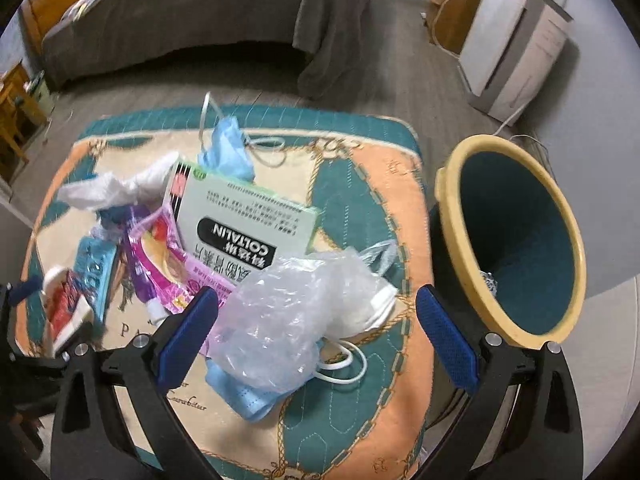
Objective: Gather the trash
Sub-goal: 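Grasp the clear plastic bag with the right gripper while the left grasps the paper cup, then carry the clear bag over the bin with the right gripper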
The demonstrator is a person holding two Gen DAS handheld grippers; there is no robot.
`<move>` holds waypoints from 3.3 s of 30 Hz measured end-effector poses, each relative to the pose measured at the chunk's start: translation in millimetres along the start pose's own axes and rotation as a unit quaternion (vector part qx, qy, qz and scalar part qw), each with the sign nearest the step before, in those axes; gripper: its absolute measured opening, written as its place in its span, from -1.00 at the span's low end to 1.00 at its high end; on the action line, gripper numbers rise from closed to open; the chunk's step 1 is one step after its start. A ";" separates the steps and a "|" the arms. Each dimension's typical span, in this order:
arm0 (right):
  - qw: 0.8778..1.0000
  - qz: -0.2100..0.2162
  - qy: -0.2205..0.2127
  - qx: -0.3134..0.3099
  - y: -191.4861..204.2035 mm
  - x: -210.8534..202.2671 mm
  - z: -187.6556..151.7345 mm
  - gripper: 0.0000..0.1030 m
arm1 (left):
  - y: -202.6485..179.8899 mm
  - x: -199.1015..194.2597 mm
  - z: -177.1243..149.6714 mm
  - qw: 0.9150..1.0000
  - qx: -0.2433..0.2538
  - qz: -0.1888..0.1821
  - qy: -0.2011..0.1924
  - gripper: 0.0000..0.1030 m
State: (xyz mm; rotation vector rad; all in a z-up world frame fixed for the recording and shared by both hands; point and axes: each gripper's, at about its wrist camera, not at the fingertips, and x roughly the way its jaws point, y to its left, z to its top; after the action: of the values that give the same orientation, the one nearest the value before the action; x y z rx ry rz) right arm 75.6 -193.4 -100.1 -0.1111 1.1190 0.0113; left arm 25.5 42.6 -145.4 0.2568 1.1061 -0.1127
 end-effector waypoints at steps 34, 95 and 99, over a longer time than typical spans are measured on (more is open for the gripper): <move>0.997 0.026 -0.066 0.009 -13.3 -35.5 25.4 -0.39 | 7.0 -45.0 38.6 0.997 -0.020 -0.007 -0.068 0.45; 0.985 0.022 -0.156 0.072 -162.7 -95.2 26.3 -0.39 | -189.3 -94.5 122.4 0.979 0.112 -0.061 -0.161 0.45; 0.984 0.015 -0.160 0.076 -169.4 -95.5 26.5 -0.39 | -194.9 -91.1 122.5 0.979 0.116 -0.063 -0.157 0.45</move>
State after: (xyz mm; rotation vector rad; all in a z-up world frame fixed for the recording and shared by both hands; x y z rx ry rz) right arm 68.6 -354.8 11.3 0.0432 0.7976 -0.0288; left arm 48.9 -180.8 -41.1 0.3646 0.7927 -0.3838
